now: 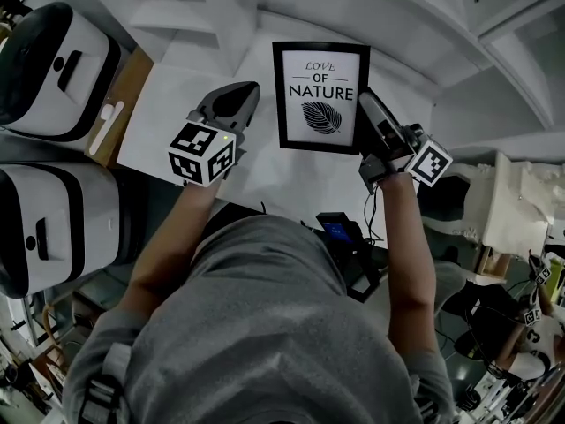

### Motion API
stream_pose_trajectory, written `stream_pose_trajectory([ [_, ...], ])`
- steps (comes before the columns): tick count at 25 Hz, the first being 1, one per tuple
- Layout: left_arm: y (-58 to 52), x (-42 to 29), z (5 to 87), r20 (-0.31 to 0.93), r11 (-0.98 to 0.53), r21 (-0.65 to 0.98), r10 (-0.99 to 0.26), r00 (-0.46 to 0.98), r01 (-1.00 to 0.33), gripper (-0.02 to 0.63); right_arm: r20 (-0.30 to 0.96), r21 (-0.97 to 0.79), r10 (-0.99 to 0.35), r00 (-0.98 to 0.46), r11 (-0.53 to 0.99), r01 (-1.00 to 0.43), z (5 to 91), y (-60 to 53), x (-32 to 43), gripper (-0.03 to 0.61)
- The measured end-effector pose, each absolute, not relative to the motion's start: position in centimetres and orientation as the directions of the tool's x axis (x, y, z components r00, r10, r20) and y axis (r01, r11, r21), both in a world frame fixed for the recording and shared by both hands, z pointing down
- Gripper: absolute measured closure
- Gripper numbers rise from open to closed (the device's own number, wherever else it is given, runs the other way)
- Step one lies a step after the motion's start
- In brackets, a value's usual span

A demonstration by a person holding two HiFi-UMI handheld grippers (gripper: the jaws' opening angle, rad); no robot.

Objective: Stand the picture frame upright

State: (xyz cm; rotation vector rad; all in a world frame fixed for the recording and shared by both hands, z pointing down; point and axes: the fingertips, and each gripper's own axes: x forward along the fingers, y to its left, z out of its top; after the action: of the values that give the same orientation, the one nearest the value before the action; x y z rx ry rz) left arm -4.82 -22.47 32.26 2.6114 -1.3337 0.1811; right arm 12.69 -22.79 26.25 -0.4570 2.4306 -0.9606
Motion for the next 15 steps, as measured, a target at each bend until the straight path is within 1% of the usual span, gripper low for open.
stream_pose_trajectory([
  [8, -22.6, -5.5, 28.4, 0.147, -0.573, 0.109, -0.799, 0.583, -0.812, 0.607, -0.414, -0.649, -0.438, -0.798, 0.757, -0.079, 19.3, -22.6, 11.8, 0.497],
  [15, -22.6, -5.4, 27.8, 0.079, -0.573, 0.109, -0.809, 0.582, -0.812, 0.607, -0.467, -0.581, -0.392, -0.792, 0.812, -0.06, 17.4, -21.4, 11.5, 0.497],
])
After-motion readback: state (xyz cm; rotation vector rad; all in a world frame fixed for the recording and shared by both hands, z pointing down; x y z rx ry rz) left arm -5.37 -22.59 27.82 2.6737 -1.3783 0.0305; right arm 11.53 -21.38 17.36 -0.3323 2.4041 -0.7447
